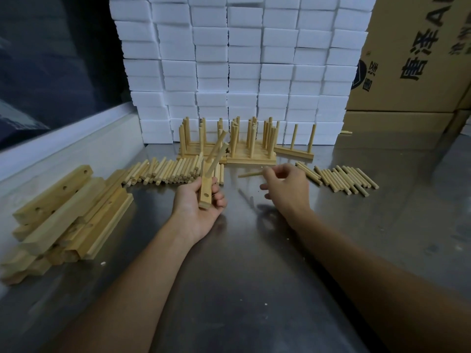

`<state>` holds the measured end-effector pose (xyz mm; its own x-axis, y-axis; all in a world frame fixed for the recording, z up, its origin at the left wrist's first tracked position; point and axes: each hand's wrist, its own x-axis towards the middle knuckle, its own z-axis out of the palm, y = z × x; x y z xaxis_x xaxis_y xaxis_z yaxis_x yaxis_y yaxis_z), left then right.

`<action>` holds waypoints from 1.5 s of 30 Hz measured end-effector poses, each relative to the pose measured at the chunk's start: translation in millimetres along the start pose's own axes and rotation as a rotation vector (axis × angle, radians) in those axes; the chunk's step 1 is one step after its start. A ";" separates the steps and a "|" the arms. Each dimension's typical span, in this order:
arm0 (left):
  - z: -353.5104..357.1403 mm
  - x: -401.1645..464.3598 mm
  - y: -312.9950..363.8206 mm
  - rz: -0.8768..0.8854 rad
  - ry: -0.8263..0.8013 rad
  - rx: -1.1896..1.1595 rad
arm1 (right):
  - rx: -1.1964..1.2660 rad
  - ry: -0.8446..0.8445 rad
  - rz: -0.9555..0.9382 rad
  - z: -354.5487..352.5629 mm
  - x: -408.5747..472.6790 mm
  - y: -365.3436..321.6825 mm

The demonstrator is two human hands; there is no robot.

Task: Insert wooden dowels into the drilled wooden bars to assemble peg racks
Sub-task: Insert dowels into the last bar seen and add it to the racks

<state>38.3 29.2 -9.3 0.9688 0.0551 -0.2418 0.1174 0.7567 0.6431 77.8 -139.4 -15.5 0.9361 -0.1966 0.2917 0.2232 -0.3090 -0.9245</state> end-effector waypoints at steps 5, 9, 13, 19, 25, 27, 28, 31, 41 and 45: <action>3.2 -2.6 -2.7 0.020 0.015 0.072 | 0.372 -0.005 0.079 -28.9 -8.3 -0.6; 6.3 -4.0 -5.4 0.042 0.034 0.112 | 0.631 -0.106 0.226 -37.3 -13.6 -10.3; 8.6 -5.0 -8.0 0.046 0.036 0.139 | 0.780 -0.072 0.379 -33.5 -17.7 -20.5; 8.4 -5.6 -10.1 0.042 0.039 0.171 | 0.681 -0.017 0.388 -32.4 -16.1 -18.9; 8.7 -6.1 -10.3 0.047 0.030 0.178 | 0.708 -0.052 0.485 -36.8 -19.0 -19.3; 8.5 -5.8 -10.1 0.044 0.031 0.179 | 0.729 -0.118 0.461 -38.4 -19.7 -20.0; 8.3 -5.8 -9.7 0.045 0.031 0.180 | 0.686 -0.135 0.411 -38.6 -20.2 -19.6; 8.8 -5.6 -10.0 0.049 0.027 0.188 | 0.353 -0.117 0.168 -35.3 -23.7 -14.5; 10.5 -7.8 -11.5 0.053 0.020 0.194 | 0.022 -0.216 -0.078 -17.3 -28.2 -7.7; 11.9 -9.3 -11.8 0.059 0.021 0.207 | -0.079 -0.252 -0.273 -17.5 -31.6 -10.3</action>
<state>30.5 12.0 -6.0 0.9708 0.1105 -0.2130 0.1051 0.6020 0.7916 41.2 -146.3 -11.0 0.8849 0.1349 0.4458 0.4609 -0.3911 -0.7966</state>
